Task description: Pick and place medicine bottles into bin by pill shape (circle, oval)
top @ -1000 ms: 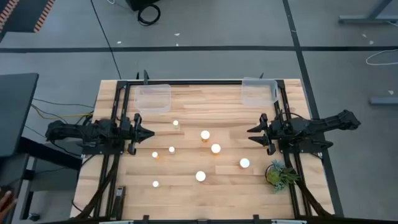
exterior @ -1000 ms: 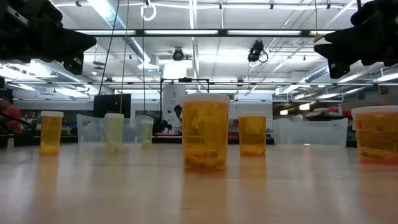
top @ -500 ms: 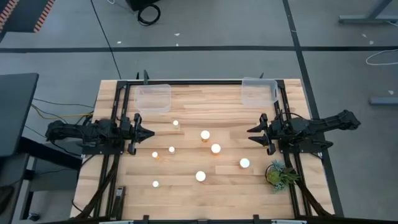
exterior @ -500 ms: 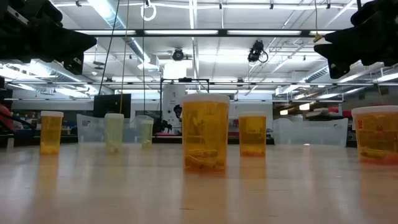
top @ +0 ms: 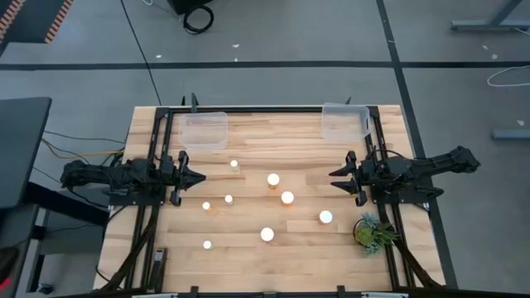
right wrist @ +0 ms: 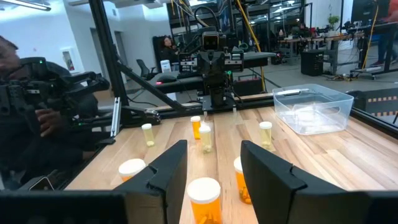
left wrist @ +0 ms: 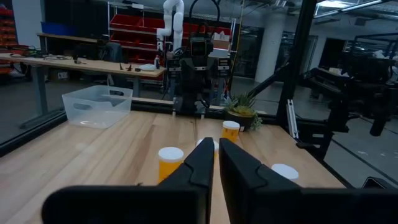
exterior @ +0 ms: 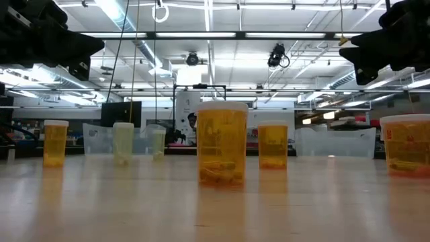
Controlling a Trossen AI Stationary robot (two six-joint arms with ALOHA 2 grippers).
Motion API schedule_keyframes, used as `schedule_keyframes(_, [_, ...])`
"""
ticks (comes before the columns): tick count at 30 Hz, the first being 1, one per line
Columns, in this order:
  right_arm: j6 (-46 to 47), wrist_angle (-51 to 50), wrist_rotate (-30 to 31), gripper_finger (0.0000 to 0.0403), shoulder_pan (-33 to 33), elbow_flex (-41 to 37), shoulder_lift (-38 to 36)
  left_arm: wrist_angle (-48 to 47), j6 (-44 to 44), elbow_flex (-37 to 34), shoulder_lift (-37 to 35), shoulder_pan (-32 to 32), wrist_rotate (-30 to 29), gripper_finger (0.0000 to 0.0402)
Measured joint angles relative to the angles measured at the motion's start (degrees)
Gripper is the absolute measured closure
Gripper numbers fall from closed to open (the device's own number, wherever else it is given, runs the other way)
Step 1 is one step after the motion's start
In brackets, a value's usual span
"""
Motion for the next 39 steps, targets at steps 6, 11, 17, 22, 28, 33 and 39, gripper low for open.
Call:
schedule_keyframes(6, [-0.02, -0.01, -0.02, 0.0246, 0.01, 0.0, -0.01, 0.0, 0.0, -0.01, -0.01, 0.0, 0.0, 0.037])
schedule_keyframes(11, [-0.02, -0.02, -0.01, 0.0246, 0.02, 0.01, -0.01, 0.0, -2.87, 0.0, 0.01, -0.01, 0.02, 0.0376])
schedule_keyframes(17, [-0.02, -0.02, -0.02, 0.0246, 0.0, 0.0, -0.02, -2.11, -22.02, 0.0, 0.02, -0.11, 0.7, 0.0369])
schedule_keyframes(22, [-0.02, 0.0, 0.0, 0.0246, 0.01, 0.01, -0.01, -2.01, -25.05, 0.0, 0.02, -0.15, 0.98, 0.0366])
schedule_keyframes(28, [-0.02, -0.02, -0.01, 0.0246, 0.02, 0.0, -0.02, 0.17, -23.45, -0.01, 0.02, -0.15, 0.81, 0.0373])
schedule_keyframes(33, [-0.02, 0.0, 0.0, 0.0246, 0.0, 0.0, 0.0, 1.62, -19.84, 0.0, 0.04, -0.15, -1.46, 0.0375])
schedule_keyframes(39, [-0.02, 0.0, -0.02, 0.0246, 0.02, 0.0, 0.0, 2.45, -20.53, 0.0, 1.25, -0.15, 0.4, 0.0379])
